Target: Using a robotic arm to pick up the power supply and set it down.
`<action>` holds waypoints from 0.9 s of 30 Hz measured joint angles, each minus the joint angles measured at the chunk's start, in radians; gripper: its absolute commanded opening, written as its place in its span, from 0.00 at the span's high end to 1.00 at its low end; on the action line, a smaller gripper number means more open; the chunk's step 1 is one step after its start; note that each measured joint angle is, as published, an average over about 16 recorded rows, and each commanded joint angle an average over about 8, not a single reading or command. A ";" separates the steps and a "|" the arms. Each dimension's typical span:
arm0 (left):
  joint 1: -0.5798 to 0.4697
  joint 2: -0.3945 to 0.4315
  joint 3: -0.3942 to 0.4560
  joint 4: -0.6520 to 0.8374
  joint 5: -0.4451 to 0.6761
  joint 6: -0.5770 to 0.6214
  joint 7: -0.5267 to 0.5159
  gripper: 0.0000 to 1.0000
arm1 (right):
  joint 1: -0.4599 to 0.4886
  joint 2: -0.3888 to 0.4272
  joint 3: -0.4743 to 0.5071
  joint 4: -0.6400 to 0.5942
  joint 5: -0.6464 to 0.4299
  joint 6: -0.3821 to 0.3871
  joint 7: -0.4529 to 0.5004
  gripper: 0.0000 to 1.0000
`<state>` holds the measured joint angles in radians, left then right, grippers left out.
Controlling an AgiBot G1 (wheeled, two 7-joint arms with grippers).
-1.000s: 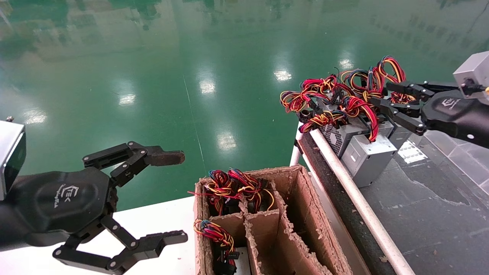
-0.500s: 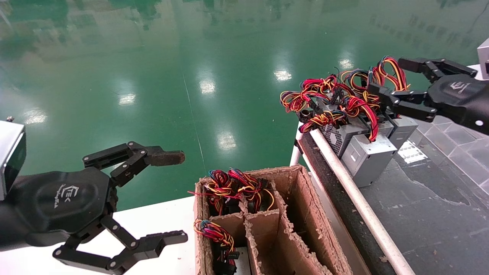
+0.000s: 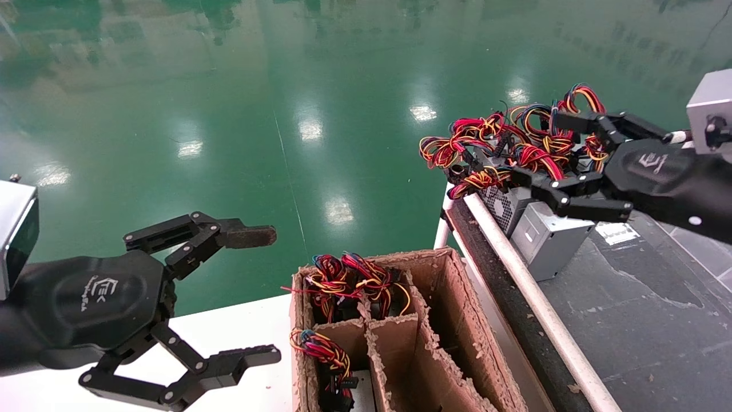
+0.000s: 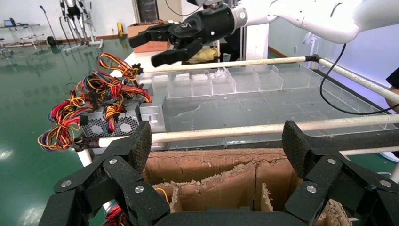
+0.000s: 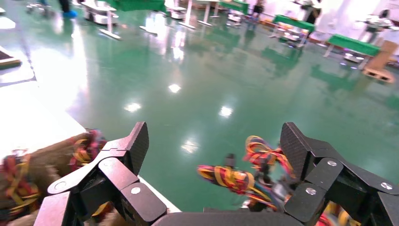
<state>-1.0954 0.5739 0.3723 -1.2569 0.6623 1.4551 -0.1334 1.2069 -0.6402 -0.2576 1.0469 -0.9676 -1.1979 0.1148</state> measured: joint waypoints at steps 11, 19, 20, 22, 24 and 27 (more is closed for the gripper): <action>0.000 0.000 0.000 0.000 0.000 0.000 0.000 0.00 | -0.039 0.008 -0.006 0.069 0.069 -0.087 0.021 0.00; 0.000 0.000 0.000 0.000 0.000 0.000 0.000 0.00 | -0.067 0.015 -0.011 0.119 0.119 -0.150 0.037 0.00; 0.000 0.000 0.000 0.000 0.000 0.000 0.000 0.00 | -0.070 0.015 -0.012 0.126 0.126 -0.158 0.039 0.00; 0.000 0.000 0.000 0.000 0.000 0.000 0.000 0.00 | -0.077 0.017 -0.013 0.138 0.138 -0.174 0.042 0.00; 0.000 0.000 0.000 0.000 0.000 0.000 0.000 0.00 | -0.084 0.018 -0.014 0.151 0.151 -0.189 0.046 0.00; 0.000 0.000 0.000 0.000 0.000 0.000 0.000 0.00 | -0.091 0.020 -0.015 0.163 0.163 -0.205 0.050 0.00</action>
<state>-1.0955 0.5738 0.3724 -1.2569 0.6622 1.4551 -0.1333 1.1158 -0.6203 -0.2727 1.2102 -0.8045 -1.4028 0.1649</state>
